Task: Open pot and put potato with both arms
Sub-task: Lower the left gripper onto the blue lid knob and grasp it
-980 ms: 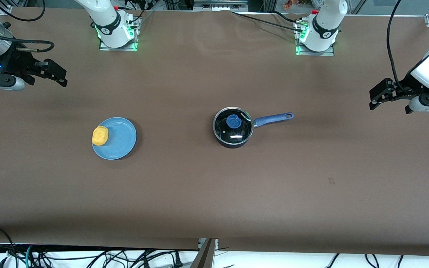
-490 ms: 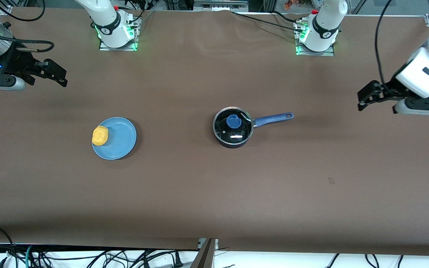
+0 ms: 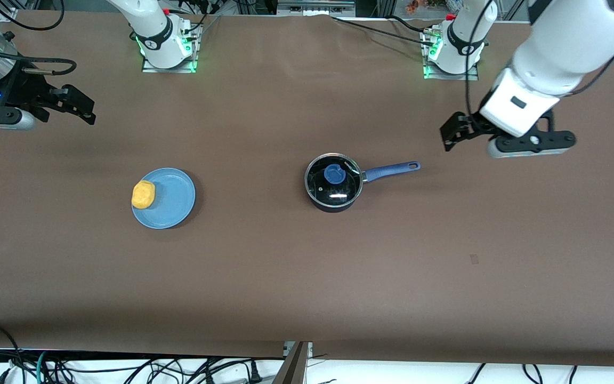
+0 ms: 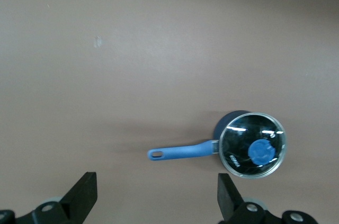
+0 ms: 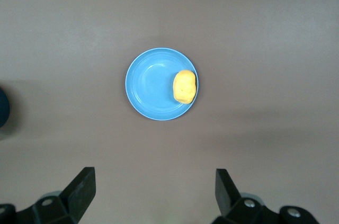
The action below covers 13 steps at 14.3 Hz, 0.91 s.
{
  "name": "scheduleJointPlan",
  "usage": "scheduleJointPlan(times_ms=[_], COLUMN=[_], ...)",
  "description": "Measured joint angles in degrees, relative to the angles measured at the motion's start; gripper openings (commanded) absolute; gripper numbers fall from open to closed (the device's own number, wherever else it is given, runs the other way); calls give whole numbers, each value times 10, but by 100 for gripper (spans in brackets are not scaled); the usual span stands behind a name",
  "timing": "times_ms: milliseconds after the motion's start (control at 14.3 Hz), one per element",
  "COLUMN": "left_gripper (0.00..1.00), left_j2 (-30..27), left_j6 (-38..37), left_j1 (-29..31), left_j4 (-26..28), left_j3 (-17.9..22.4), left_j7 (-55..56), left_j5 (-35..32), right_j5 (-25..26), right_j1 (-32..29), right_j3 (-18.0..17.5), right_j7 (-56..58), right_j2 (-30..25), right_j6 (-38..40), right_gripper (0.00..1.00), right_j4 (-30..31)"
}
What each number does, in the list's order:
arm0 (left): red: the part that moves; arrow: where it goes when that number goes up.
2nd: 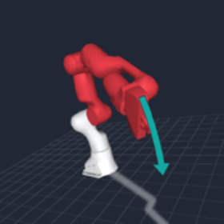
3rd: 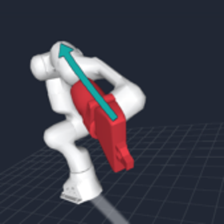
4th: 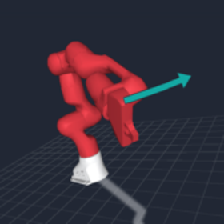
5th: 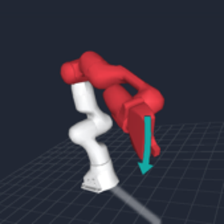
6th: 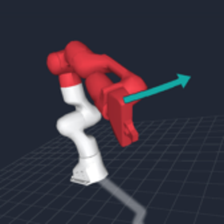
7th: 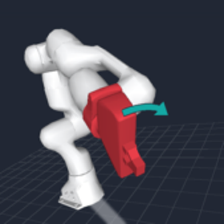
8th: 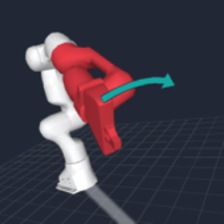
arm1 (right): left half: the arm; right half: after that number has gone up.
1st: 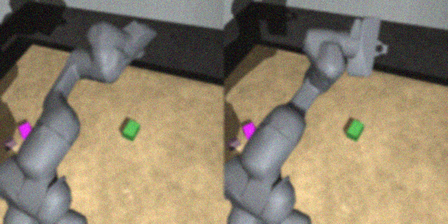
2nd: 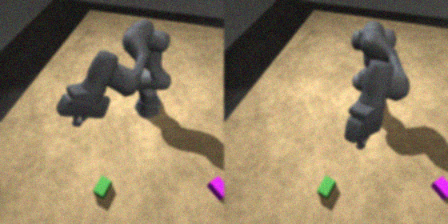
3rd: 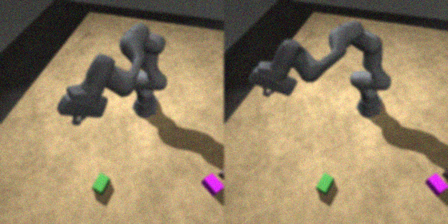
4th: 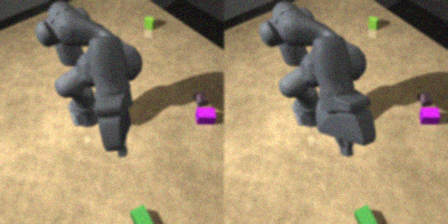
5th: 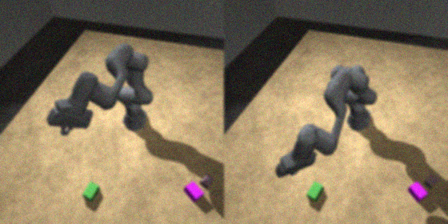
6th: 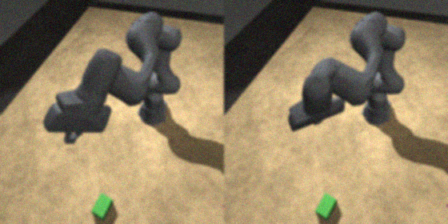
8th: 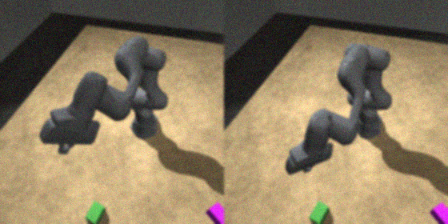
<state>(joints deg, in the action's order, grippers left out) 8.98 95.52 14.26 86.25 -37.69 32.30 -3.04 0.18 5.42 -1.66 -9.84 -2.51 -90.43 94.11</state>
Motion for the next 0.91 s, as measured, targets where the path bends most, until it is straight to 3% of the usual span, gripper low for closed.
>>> scheduleJointPlan(times_ms=[350, 700, 910], left_gripper=[100, 100, 100], left_j2=[23, 105, 148], left_j6=[66, 118, 161], left_j1=[-75, -167, -183], left_j4=[50, 67, 67], left_j3=[-5, -6, -5], left_j7=[147, 331, 378], left_j5=[-32, -142, -152], right_j5=[0, 0, 0], right_j1=[0, 0, 0], right_j3=[1, 1, 1], right_j7=[0, 0, 0], right_j2=[0, 0, 0], right_j6=[0, 0, 0], right_gripper=[100, 100, 100], right_j4=[0, 0, 0])
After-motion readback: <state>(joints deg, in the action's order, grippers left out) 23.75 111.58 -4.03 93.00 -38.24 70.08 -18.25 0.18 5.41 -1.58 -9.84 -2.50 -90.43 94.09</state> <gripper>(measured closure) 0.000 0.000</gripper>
